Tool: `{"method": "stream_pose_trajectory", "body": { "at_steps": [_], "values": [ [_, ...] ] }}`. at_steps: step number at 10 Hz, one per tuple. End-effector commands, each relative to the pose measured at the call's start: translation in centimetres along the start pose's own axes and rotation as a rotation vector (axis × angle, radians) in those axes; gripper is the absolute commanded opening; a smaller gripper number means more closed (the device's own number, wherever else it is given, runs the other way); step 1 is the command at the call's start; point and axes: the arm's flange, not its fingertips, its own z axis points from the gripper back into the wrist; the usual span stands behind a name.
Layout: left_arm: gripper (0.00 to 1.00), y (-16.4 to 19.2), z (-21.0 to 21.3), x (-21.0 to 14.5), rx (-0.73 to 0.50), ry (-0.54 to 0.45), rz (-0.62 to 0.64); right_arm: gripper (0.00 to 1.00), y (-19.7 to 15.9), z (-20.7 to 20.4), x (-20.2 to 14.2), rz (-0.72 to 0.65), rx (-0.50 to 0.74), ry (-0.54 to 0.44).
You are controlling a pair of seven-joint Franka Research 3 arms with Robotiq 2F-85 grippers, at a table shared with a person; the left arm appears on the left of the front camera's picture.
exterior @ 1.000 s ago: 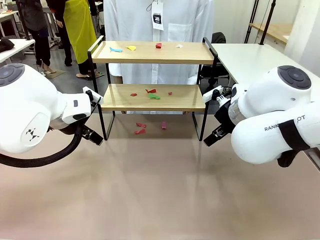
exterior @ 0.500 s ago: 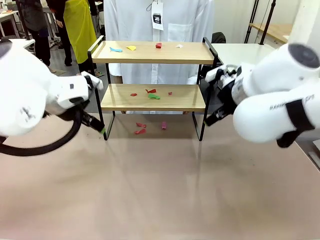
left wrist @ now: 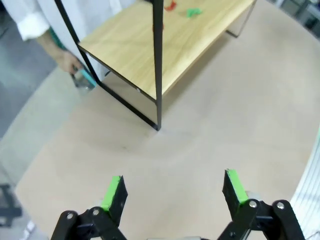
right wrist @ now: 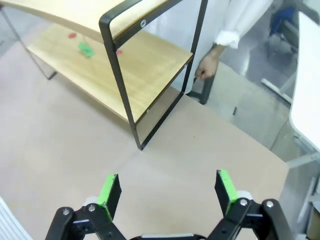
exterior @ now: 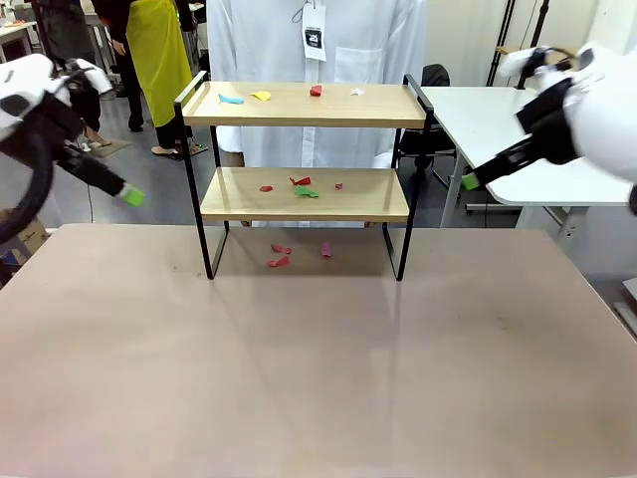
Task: Clean the shelf.
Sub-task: Pick up the Duster handed by the human.
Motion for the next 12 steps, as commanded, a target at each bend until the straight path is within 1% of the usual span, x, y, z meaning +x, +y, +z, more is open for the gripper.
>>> {"method": "stream_pose_trajectory", "body": {
  "at_steps": [1,2,3,4,5,9,10,11,12],
  "values": [
    [1.0,3.8,-0.5,-1.9,-0.084,-0.062,-0.113,1.0,-4.9,1.0,-2.5,0.085,0.112,-0.058],
    [1.0,5.2,-0.5,-2.8,-0.13,-0.123,-0.161,1.0,-7.6,0.9,-4.0,0.131,0.156,-0.093],
    [1.0,5.5,-1.0,-2.8,-0.094,-0.134,-0.117,1.0,-9.0,0.3,-4.9,0.161,0.148,-0.142],
    [1.0,5.0,-1.6,-2.7,-0.026,-0.076,-0.011,1.0,-8.6,-0.3,-5.2,0.112,0.104,-0.098],
    [1.0,4.0,0.4,-3.4,-0.07,-0.104,-0.124,1.0,-6.9,2.0,-4.7,0.111,0.092,-0.078],
    [1.0,4.0,0.4,-3.4,-0.07,-0.104,-0.124,1.0,-6.9,2.0,-4.7,0.111,0.092,-0.078],
    [1.0,4.0,0.2,-3.2,-0.056,-0.068,-0.102,1.0,-6.7,1.8,-4.7,0.133,0.088,-0.083],
    [1.0,6.5,0.2,-3.4,-0.067,-0.106,-0.072,1.0,-10.0,1.6,-5.2,0.09,0.113,-0.121],
    [1.0,8.7,-0.1,-3.4,-0.1,-0.125,-0.073,1.0,-13.0,1.1,-5.6,0.085,0.16,-0.16]
  ]
}}
